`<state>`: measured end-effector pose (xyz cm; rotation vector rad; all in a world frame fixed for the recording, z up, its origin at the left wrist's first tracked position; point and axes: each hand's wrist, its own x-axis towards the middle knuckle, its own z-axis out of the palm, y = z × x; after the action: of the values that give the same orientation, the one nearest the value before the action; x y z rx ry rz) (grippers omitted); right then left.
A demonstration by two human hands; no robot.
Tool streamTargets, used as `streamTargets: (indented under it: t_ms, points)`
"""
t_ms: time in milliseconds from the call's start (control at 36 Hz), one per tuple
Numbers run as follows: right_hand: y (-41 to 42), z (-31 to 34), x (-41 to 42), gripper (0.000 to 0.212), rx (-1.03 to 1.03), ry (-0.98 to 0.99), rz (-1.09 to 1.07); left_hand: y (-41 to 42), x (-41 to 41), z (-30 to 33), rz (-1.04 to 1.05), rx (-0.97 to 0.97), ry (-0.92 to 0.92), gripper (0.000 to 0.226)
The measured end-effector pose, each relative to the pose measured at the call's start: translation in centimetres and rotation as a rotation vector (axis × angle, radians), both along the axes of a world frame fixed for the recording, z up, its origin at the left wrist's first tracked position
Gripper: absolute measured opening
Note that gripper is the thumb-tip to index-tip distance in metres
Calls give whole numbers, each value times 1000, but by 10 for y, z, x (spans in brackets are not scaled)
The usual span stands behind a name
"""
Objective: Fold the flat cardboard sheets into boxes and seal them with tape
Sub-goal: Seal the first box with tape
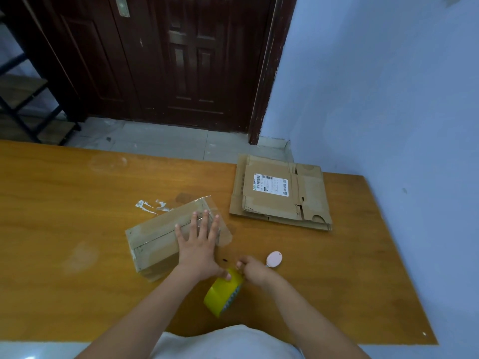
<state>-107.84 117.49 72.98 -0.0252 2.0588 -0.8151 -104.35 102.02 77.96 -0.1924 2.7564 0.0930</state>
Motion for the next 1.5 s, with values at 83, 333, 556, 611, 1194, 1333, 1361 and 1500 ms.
streamTargets:
  t_ms: [83, 333, 556, 611, 1194, 1333, 1361, 1500]
  points:
    - [2, 2, -1, 39, -31, -59, -45, 0, -1, 0, 5, 2, -6, 143]
    - [5, 10, 11, 14, -215, -114, -102, 0, -1, -2, 20, 2, 28, 139]
    - [8, 11, 26, 31, -445, -126, -257, 0, 2, -10, 16, -20, 131, 129]
    - [15, 8, 28, 32, -472, -128, -327, 0, 3, -11, 10, -31, 141, 131]
    - [48, 27, -11, 15, -540, -146, -54, 4, 47, -46, 70, 1079, -58, 62]
    - [45, 33, -18, 16, -475, -77, -131, 14, 51, -58, 284, 1347, -159, 81]
    - [43, 33, -19, 16, -389, -58, -118, 15, 52, -61, 314, 1358, -158, 81]
    - [30, 22, -18, 23, -38, 119, 37, 28, 59, -67, 424, 1380, -113, 75]
